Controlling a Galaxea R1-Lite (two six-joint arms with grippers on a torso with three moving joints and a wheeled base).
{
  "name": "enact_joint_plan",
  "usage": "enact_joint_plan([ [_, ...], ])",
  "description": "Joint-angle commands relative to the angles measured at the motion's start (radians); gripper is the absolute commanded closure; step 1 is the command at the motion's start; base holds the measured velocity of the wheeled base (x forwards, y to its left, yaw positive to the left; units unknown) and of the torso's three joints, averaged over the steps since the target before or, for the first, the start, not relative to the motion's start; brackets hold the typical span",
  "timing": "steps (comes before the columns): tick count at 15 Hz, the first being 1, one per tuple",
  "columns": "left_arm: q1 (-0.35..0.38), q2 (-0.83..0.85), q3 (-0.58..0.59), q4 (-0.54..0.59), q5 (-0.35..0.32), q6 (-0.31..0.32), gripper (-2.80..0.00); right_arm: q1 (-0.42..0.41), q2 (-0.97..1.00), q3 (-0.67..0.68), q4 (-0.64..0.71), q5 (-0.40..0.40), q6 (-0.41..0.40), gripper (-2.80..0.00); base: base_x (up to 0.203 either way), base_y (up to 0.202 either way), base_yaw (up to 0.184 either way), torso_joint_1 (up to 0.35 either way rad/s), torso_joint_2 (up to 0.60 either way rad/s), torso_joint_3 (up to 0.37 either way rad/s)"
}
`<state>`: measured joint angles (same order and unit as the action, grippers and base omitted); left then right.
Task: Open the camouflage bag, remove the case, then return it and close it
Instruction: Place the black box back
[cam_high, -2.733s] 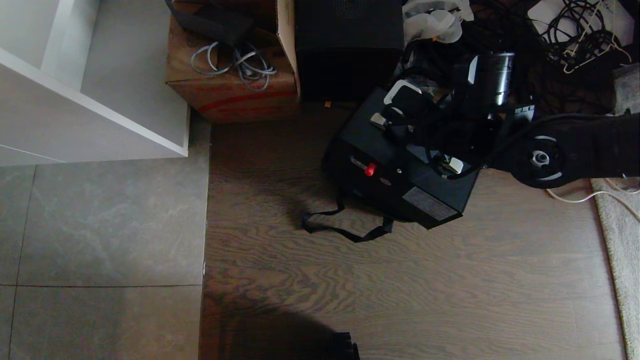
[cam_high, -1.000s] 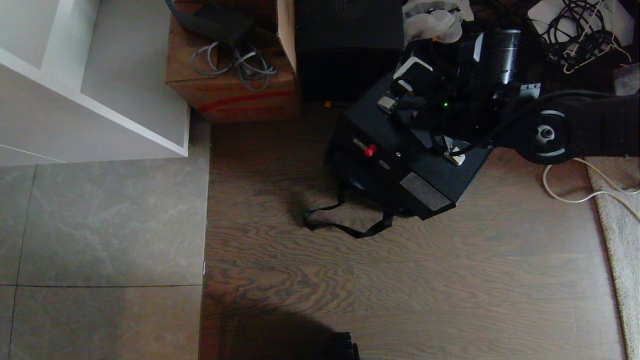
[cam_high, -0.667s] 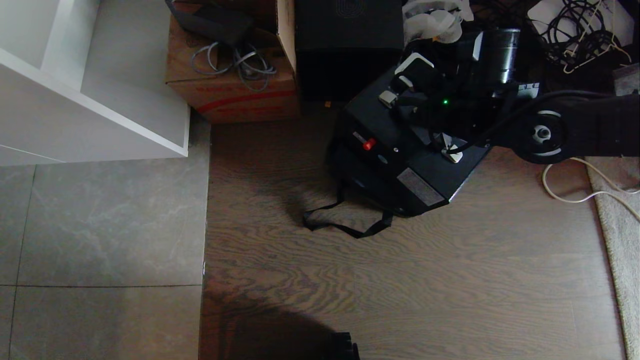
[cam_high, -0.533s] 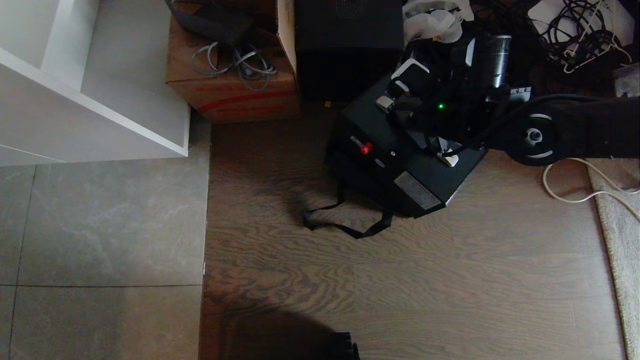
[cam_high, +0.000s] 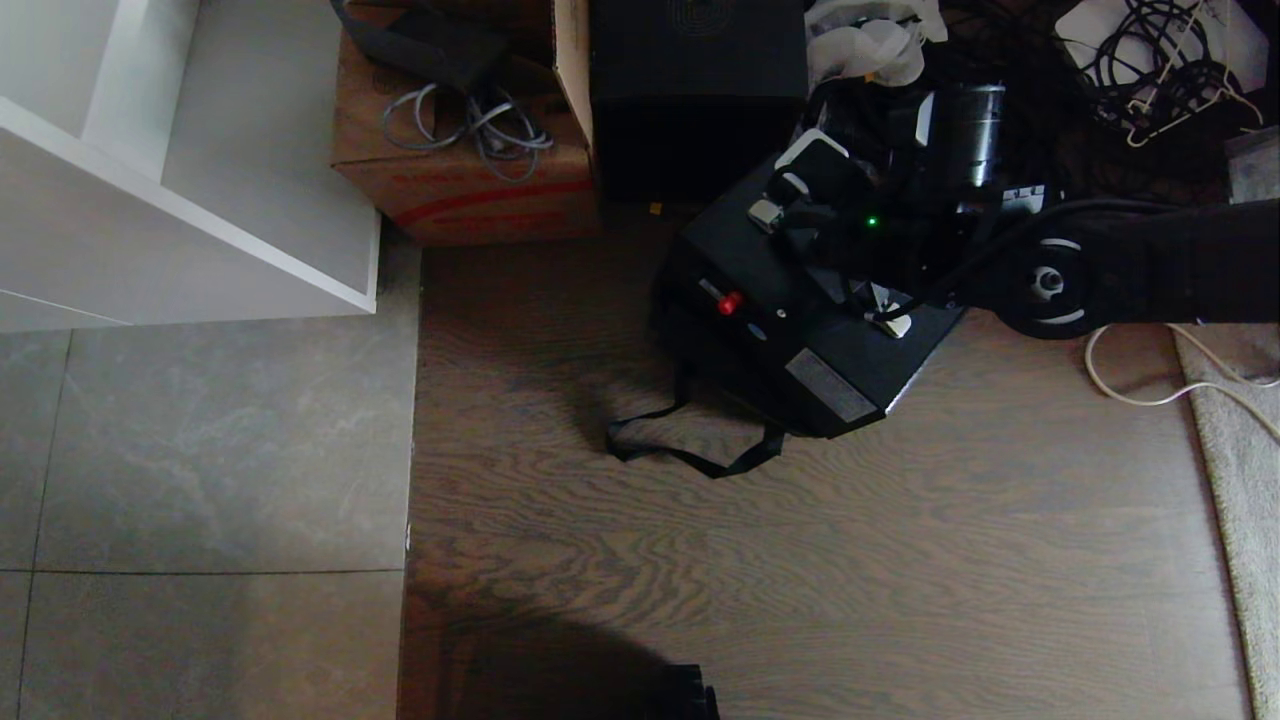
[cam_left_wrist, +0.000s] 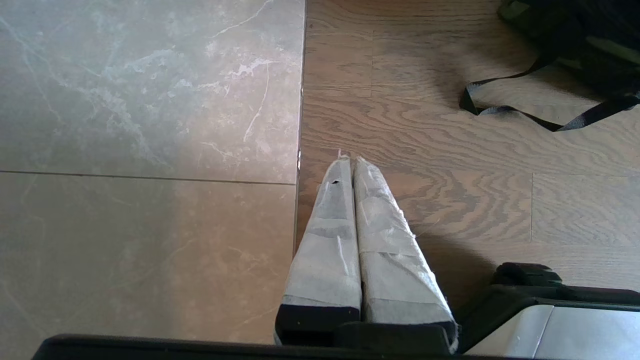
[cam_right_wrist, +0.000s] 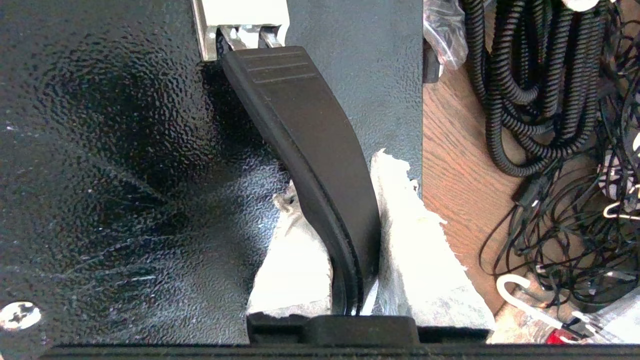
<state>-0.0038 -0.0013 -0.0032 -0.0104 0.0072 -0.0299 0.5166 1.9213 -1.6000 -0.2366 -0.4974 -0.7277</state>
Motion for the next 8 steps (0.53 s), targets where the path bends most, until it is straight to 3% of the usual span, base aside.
enact_joint_plan([
  [1,0.001,0.001,0.0,0.0,0.0,-0.001,0.0,0.0,-0.002,0.008,0.001,-0.003,-0.006,0.0,0.0,0.0,0.0,0.0,0.0,0.0],
  [8,0.001,0.0,0.0,0.0,0.0,-0.001,0.0,0.0,0.028,0.0,-0.017,-0.004,-0.008,0.0,0.0,0.0,0.0,0.0,0.0,0.0],
])
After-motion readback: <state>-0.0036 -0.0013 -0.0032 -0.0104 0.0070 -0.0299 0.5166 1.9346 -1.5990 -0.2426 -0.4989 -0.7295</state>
